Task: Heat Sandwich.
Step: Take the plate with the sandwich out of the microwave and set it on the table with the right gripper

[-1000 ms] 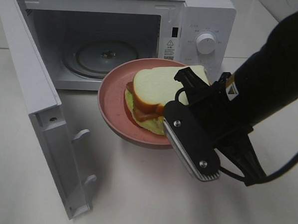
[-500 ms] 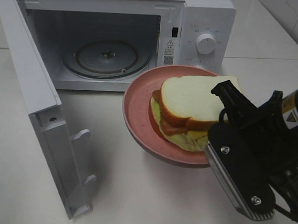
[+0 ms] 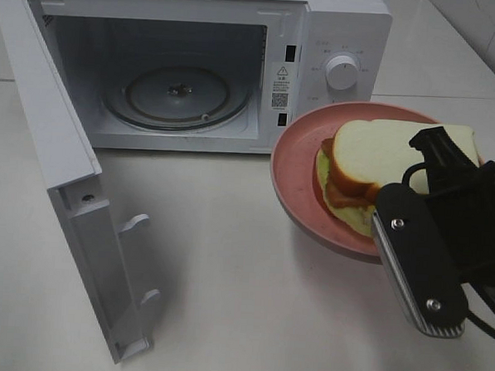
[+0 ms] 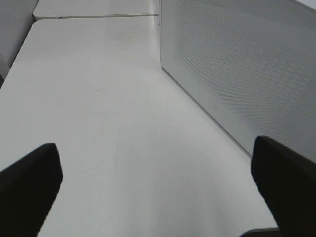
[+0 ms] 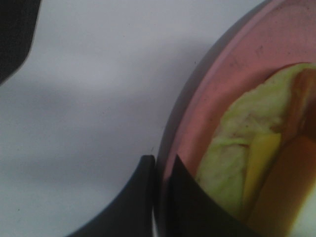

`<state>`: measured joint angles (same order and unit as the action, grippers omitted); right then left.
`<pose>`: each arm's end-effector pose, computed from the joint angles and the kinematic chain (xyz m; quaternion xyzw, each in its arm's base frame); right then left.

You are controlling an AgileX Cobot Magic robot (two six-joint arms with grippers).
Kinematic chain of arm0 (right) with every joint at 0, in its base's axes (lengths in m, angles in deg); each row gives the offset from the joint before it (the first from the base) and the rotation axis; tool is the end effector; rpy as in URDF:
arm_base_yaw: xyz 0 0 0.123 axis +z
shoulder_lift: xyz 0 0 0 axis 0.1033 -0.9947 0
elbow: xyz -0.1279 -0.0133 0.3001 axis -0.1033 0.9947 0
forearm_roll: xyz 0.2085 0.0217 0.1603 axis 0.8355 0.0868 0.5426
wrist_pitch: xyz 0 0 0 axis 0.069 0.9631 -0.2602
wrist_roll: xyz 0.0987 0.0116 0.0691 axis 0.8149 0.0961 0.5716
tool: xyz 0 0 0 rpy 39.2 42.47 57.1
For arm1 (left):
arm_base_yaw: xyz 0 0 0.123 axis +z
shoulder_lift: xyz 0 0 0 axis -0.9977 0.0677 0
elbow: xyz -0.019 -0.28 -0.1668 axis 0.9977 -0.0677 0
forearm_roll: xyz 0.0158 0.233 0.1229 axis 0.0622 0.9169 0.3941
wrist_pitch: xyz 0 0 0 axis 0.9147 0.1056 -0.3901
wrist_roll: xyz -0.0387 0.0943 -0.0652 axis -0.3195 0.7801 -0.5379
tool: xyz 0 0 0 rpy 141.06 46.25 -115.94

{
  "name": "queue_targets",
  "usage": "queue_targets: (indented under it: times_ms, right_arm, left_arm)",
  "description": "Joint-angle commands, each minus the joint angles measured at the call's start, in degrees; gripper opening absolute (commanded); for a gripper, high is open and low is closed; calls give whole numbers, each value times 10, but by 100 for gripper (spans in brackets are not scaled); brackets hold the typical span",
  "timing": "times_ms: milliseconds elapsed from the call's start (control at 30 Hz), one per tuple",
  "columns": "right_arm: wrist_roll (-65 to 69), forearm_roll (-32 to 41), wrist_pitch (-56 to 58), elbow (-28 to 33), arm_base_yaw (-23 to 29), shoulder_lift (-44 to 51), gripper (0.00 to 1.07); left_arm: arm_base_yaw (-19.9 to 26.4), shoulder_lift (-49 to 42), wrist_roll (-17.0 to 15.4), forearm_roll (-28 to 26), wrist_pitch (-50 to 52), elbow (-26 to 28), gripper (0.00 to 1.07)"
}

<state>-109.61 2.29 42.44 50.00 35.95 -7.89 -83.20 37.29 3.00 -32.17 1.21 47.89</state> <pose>0.1725 0.1261 0.2382 -0.7868 0.5696 -0.1349 0.1958 -0.0085 -0.0133 0.2714 0.0282 0.8463 -0.0180 0.5317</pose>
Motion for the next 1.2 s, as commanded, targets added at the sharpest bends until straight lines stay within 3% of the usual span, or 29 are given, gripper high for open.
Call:
queue_targets:
  times_ms: [33,533,1200]
  right_arm:
    - [100,-46,-5,-1,3,5,0]
    - [436,-111,50,-1,3,5,0]
    - [673,-123,115,-1,3,5,1]
  left_arm:
    - [1,-15,1,-1,9,-2,103]
    - [1,-15,1,-1,9,-2,103]
    - [1,-15,1,-1,9,-2,103]
